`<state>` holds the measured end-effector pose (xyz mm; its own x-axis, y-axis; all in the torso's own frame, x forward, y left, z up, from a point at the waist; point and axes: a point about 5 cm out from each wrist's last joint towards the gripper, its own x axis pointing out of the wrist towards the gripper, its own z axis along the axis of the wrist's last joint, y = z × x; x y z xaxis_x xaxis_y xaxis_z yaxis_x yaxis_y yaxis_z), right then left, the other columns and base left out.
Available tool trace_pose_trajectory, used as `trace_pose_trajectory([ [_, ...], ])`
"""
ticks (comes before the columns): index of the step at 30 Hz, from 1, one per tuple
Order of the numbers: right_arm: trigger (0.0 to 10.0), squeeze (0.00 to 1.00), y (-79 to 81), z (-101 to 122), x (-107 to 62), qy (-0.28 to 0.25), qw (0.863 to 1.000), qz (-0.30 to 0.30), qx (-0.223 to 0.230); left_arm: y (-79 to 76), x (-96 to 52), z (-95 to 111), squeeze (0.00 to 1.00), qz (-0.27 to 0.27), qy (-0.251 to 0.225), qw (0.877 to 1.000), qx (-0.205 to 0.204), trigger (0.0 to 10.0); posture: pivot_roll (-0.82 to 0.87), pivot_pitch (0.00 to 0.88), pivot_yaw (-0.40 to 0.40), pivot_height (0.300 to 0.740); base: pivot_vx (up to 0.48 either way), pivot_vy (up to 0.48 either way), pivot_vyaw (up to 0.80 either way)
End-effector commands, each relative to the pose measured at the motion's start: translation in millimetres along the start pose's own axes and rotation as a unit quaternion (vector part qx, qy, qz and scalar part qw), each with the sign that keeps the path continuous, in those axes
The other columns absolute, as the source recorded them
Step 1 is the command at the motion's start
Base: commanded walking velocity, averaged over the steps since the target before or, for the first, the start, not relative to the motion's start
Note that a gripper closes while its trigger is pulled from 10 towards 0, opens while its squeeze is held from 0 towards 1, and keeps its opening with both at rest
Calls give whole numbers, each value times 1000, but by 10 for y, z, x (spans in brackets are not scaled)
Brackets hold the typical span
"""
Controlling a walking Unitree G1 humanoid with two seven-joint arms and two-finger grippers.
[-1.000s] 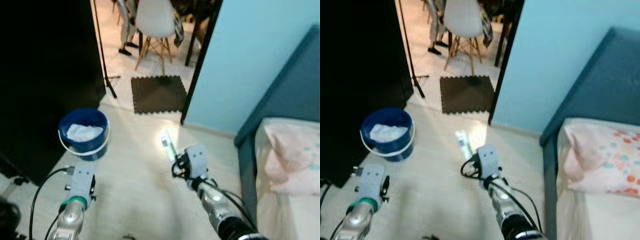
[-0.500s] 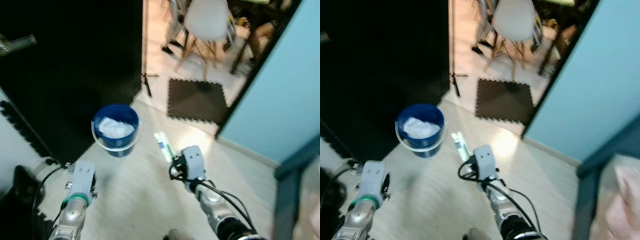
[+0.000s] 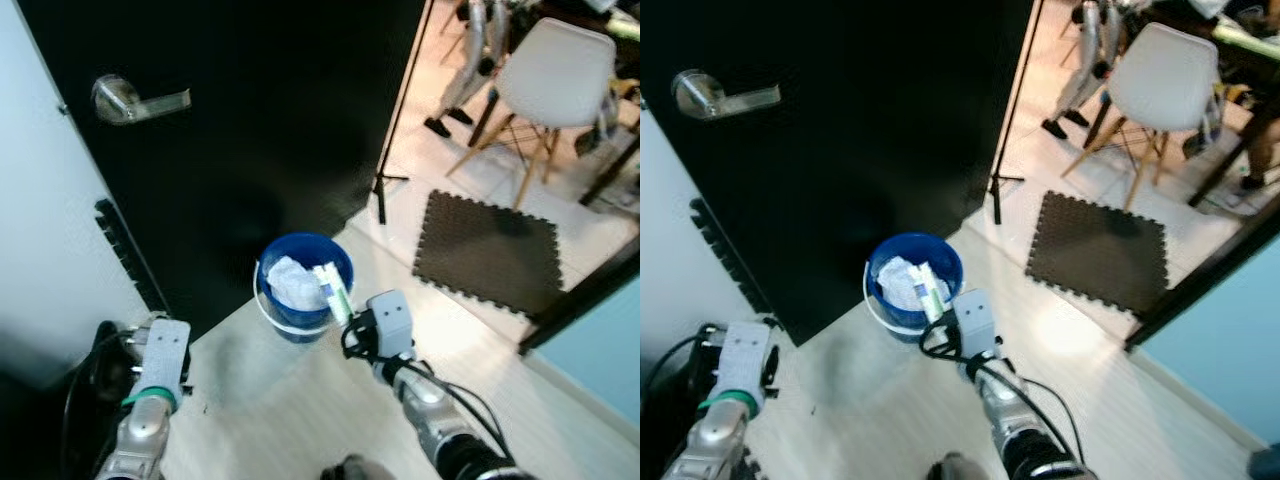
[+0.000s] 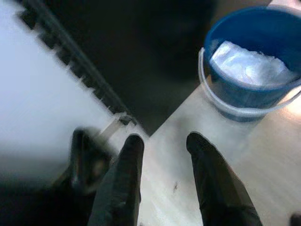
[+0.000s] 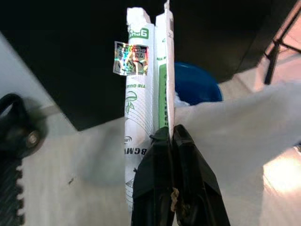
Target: Clean up the room
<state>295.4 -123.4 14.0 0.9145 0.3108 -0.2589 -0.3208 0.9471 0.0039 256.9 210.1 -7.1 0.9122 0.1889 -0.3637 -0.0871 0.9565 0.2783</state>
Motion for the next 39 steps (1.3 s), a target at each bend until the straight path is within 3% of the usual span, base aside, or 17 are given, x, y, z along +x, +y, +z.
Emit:
trace_pose_trajectory([
  [1, 10000, 0, -28, -28, -7, 8, 1000, -16, 21, 25, -23, -53, 0, 0, 8, 1000, 6, 10000, 14, 0, -9, 720, 442, 0, 0],
  [18, 10000, 0, -171, -34, -27, 15, 997, -72, 22, 51, -17, -38, 0, -4, 4, 1000, 5, 10000, 18, 0, 2, 720, 444, 0, -565],
  [22, 10000, 0, -115, -20, -11, 10, 999, -44, 28, 55, -21, -32, 0, -3, 0, 1000, 12, 10000, 19, 0, 4, 720, 0, 0, 0],
  [25, 10000, 0, 44, -20, 19, 13, 999, 20, 28, 65, -49, -20, 0, -3, -19, 999, 40, 10000, 21, 1, 8, 720, 0, 0, 0],
  [28, 10000, 0, 69, -17, 24, 13, 999, 29, 25, 67, -57, -18, 0, -4, -24, 999, 46, 10000, 21, 1, 8, 720, 0, 0, 0],
  [31, 10000, 0, 100, -8, 43, 18, 999, 31, 13, 50, -120, -19, 0, -32, -46, 996, 72, 10000, 25, 34, 15, 720, 0, 0, 0],
  [35, 10000, 0, 197, -15, 60, 23, 998, 55, 9, -7, -330, 83, 0, -129, -108, 978, 126, 10000, 53, 97, 20, 720, 0, 0, 0],
  [39, 10000, 0, 320, -49, 59, 32, 995, 92, 16, 11, -483, 174, 0, -156, -132, 970, 135, 10000, 82, 149, 23, 720, 0, 0, 0],
])
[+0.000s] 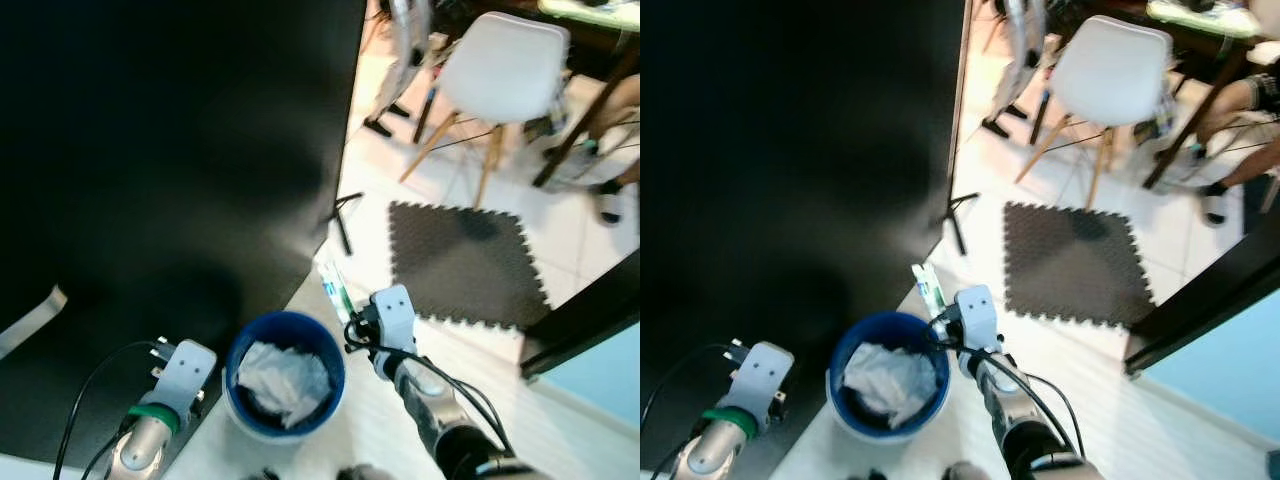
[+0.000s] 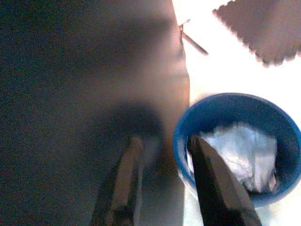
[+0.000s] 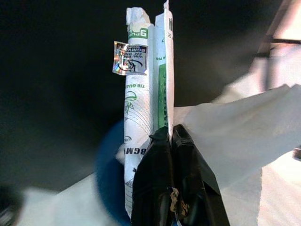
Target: Clean up the room
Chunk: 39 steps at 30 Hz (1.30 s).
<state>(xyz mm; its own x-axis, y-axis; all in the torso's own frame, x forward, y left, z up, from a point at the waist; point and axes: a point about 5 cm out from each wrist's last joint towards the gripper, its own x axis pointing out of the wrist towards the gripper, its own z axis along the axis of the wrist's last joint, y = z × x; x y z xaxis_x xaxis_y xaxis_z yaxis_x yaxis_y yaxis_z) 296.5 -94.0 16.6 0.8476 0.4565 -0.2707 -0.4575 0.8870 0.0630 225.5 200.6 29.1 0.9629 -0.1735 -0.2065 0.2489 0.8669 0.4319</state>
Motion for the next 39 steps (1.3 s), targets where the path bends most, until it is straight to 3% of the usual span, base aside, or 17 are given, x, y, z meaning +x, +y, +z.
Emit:
trace_pose_trajectory([
  [1, 10000, 0, 48, -101, -27, 22, 1000, 12, 9, -47, -46, -20, 0, -18, 9, 1000, 1, 10000, 82, 149, 23, 720, 0, 0, 0],
  [3, 10000, 0, 165, -110, 5, 27, 999, 41, 12, -58, -198, 31, 0, -29, 4, 1000, -5, 10000, 114, 199, 25, 720, 0, 0, 0],
  [7, 10000, 0, 262, -90, 47, 29, 998, 59, 10, -80, -363, 66, 0, -35, 7, 999, -17, 10000, 136, 223, 25, 720, 0, 0, 0],
  [13, 10000, 0, 310, 25, 142, 26, 998, 42, -43, -98, -576, 166, 0, -26, 12, 999, -38, 10000, 176, 259, 14, 720, 0, 0, 0],
  [14, 10000, 914, 310, 92, 170, 10, 998, 39, -39, -99, -602, 195, 0, -24, 14, 999, -42, 10000, 188, 265, 12, 720, 0, 0, 0],
  [15, 10000, 1000, 312, 187, 205, -13, 999, 37, -26, -101, -618, 222, 0, -23, 14, 999, -44, 10000, 192, 264, 11, 720, 0, 0, 0],
  [20, 10000, 1000, 291, 507, 310, -78, 997, 18, -22, -104, -639, 284, 0, -22, 19, 998, -49, 10000, 194, 256, 13, 720, 0, 0, 0],
  [29, 10000, 969, 248, 467, 295, -63, 996, 3, -55, -94, -575, 337, 0, -23, 19, 998, -48, 10000, 179, 233, 13, 720, 0, 0, 0],
  [30, 10000, 0, 217, 416, 266, -59, 997, -1, -49, -83, -531, 345, 0, -16, 19, 998, -54, 10000, 165, 213, 10, 720, 0, 0, 0],
  [32, 10000, 0, 154, 283, 180, -51, 998, -6, -29, -63, -399, 336, 0, 5, 27, 996, -85, 10000, 148, 193, 6, 720, 0, 0, 0],
  [37, 10000, 0, 118, 180, 106, -47, 999, -11, -22, -60, -292, 282, 0, 24, 44, 992, -112, 10000, 113, 159, 4, 720, 0, 0, 0],
  [39, 10000, 0, 56, -31, -50, -32, 999, -24, -25, -94, -123, 149, 0, 48, 86, 986, -135, 10000, 73, 120, 2, 720, 0, 0, 0],
])
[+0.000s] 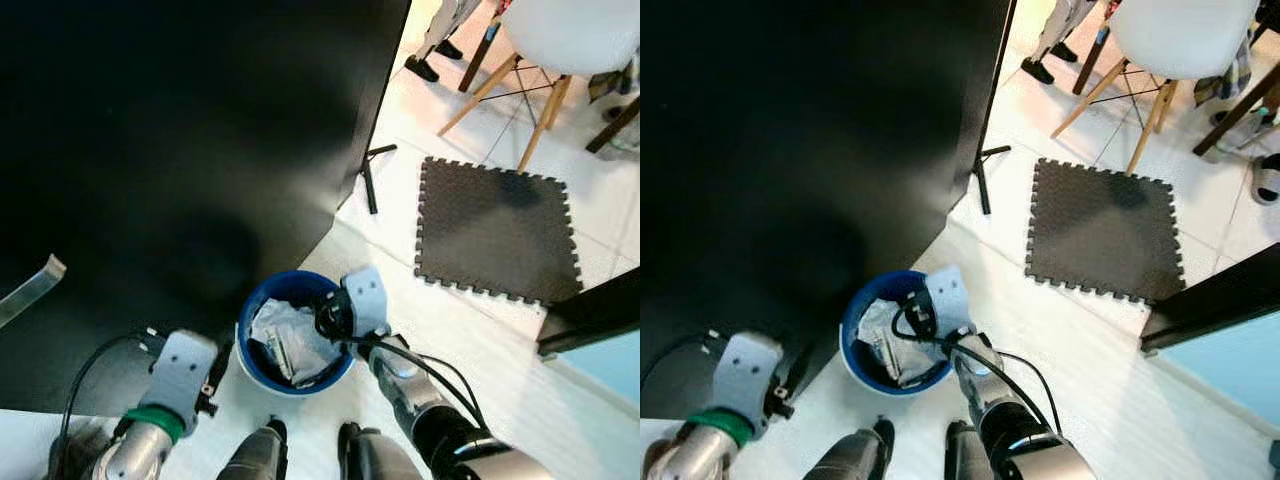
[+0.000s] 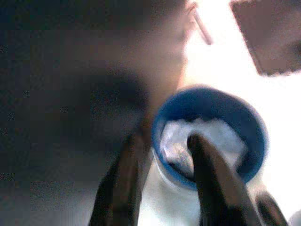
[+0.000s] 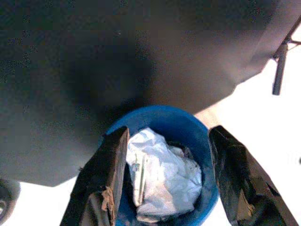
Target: Clean up the room
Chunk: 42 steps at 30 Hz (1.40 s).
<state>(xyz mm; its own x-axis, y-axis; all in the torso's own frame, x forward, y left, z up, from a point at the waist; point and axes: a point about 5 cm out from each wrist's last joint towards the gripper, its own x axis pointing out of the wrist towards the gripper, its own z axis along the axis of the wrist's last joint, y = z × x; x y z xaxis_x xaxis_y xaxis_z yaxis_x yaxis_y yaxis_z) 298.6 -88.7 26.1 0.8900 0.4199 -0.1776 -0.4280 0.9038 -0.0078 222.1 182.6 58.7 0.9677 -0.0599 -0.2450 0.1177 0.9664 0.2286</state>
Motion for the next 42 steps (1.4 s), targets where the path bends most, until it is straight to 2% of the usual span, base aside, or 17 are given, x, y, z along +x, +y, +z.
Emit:
trace_pose_trajectory([
  [1, 10000, 0, -8, -208, -159, 26, 1000, -6, 1, -30, 12, -256, 0, 8, 63, 998, -14, 10000, 68, 114, 2, 720, 0, 0, 0],
  [2, 10000, 0, -8, -208, -159, 26, 1000, -6, 1, -30, 12, -256, 0, 8, 63, 998, -14, 10000, 68, 114, 2, 720, 0, 0, 0],
  [4, 10000, 0, -78, -324, -292, 35, 999, -26, 0, -62, 95, -309, 0, -2, 71, 997, -1, 10000, 45, 91, 1, 720, 0, 0, 0],
  [6, 10000, 0, -228, -402, -405, 46, 996, -71, 2, -85, 182, -361, 0, -23, 79, 996, 17, 10000, 5, 36, 14, 720, 0, 0, 0],
  [7, 10000, 0, -228, -402, -405, 46, 996, -71, 2, -85, 182, -361, 0, -23, 79, 996, 17, 10000, 5, 36, 14, 720, 0, 0, 0],
  [9, 10000, 0, -356, -438, -465, 56, 992, -111, 12, -101, 247, -392, 0, -36, 83, 996, 26, 10000, -14, 18, 27, 720, 0, 0, 0],
  [13, 10000, 0, -417, -424, -464, 57, 990, -128, 20, -105, 306, -389, 0, -35, 81, 996, 27, 10000, -33, 0, 43, 720, 0, 0, 0],
  [15, 10000, 0, -454, -343, -409, 43, 990, -130, 24, -114, 422, -299, 0, -28, 64, 997, 20, 10000, -58, 0, 58, 720, 0, 0, 0],
  [16, 10000, 0, -454, -343, -409, 43, 990, -130, 24, -114, 422, -299, 0, -28, 64, 997, 20, 10000, -58, 0, 58, 720, 0, 0, 0],
  [19, 10000, 0, -422, -241, -321, 27, 993, -113, 20, -109, 567, -175, 0, -8, 41, 999, 14, 10000, -63, 0, 58, 720, 0, 0, 0],
  [22, 10000, 0, -383, -214, -300, 19, 995, -101, 17, -101, 595, -166, 0, 6, 35, 999, 11, 10000, -55, 0, 50, 720, 0, 0, 0],
  [32, 10000, 0, -252, -180, -249, 9, 998, -65, 8, -100, 582, -192, 0, 37, 30, 999, -5, 10000, -31, 0, 31, 720, 0, 0, 0],
  [34, 10000, 0, -220, -156, -232, -2, 998, -53, 22, -122, 568, -225, 0, 40, 31, 999, -6, 10000, -24, 0, 27, 720, 0, 0, 0],
  [42, 10000, 0, -195, -168, -230, 3, 999, -48, 21, -104, 544, -272, 0, 50, 33, 998, -13, 10000, -6, 0, 20, 720, 0, 0, 0],
])
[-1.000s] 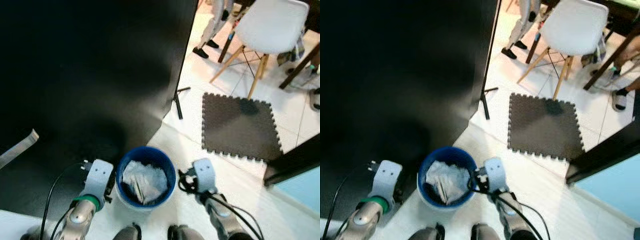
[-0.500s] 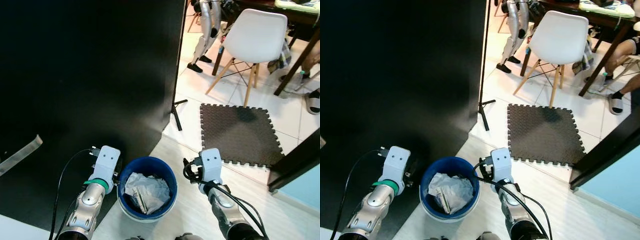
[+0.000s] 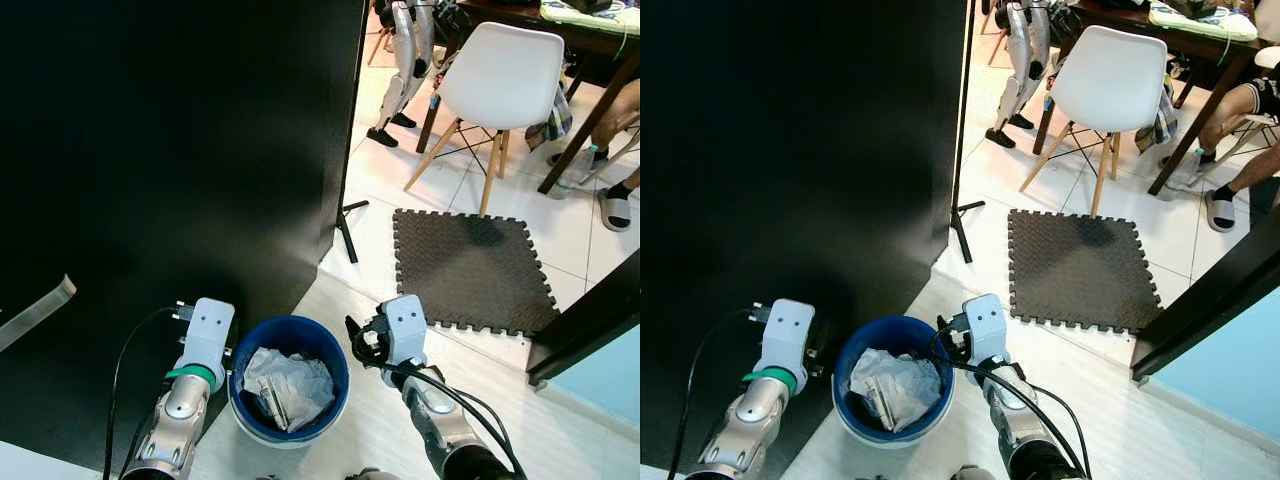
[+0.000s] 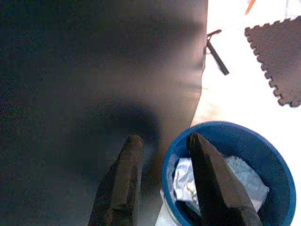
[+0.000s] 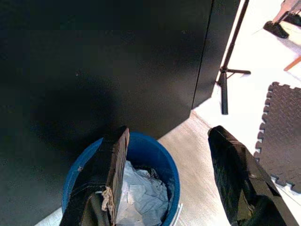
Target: Clean up the room
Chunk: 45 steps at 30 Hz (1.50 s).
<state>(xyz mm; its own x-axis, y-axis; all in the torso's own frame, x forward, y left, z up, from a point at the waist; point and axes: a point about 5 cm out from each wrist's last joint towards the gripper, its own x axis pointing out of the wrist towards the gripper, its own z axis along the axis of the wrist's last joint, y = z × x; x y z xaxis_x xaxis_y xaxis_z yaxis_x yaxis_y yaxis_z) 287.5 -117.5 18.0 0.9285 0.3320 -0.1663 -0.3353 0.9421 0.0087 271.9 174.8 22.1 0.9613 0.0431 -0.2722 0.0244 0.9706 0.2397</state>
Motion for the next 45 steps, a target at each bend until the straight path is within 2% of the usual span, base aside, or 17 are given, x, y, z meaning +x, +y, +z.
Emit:
trace_pose_trajectory([
  [1, 10000, 0, 20, -46, -25, 9, 1000, 2, 4, 4, -29, -65, 0, 6, 8, 1000, -6, 10000, -6, 0, 20, 720, 0, 0, 0],
  [14, 10000, 0, 76, -43, -9, 9, 1000, 7, 7, 48, -34, -99, 0, 15, 10, 1000, -8, 10000, 36, 8, 34, 720, 0, 0, 0],
  [21, 10000, 0, 60, -96, -52, 19, 1000, 12, 2, 60, -22, -70, 0, 23, 2, 1000, -10, 10000, 78, 0, 13, 720, 0, 0, 0],
  [29, 10000, 0, 46, -34, 7, 16, 1000, 15, -2, 102, -13, -63, 0, 30, -2, 999, -12, 10000, 101, 0, -1, 720, 0, 0, 0],
  [37, 10000, 0, 111, -10, 46, 16, 1000, 25, -3, 117, 6, -24, 0, 36, -8, 999, -13, 10000, 78, 0, -6, 720, 0, 0, 0],
  [45, 10000, 0, 85, 0, 46, 15, 1000, 24, -8, 86, -9, -47, 0, 38, -6, 999, -20, 10000, 54, 0, -2, 720, 0, 0, 0],
])
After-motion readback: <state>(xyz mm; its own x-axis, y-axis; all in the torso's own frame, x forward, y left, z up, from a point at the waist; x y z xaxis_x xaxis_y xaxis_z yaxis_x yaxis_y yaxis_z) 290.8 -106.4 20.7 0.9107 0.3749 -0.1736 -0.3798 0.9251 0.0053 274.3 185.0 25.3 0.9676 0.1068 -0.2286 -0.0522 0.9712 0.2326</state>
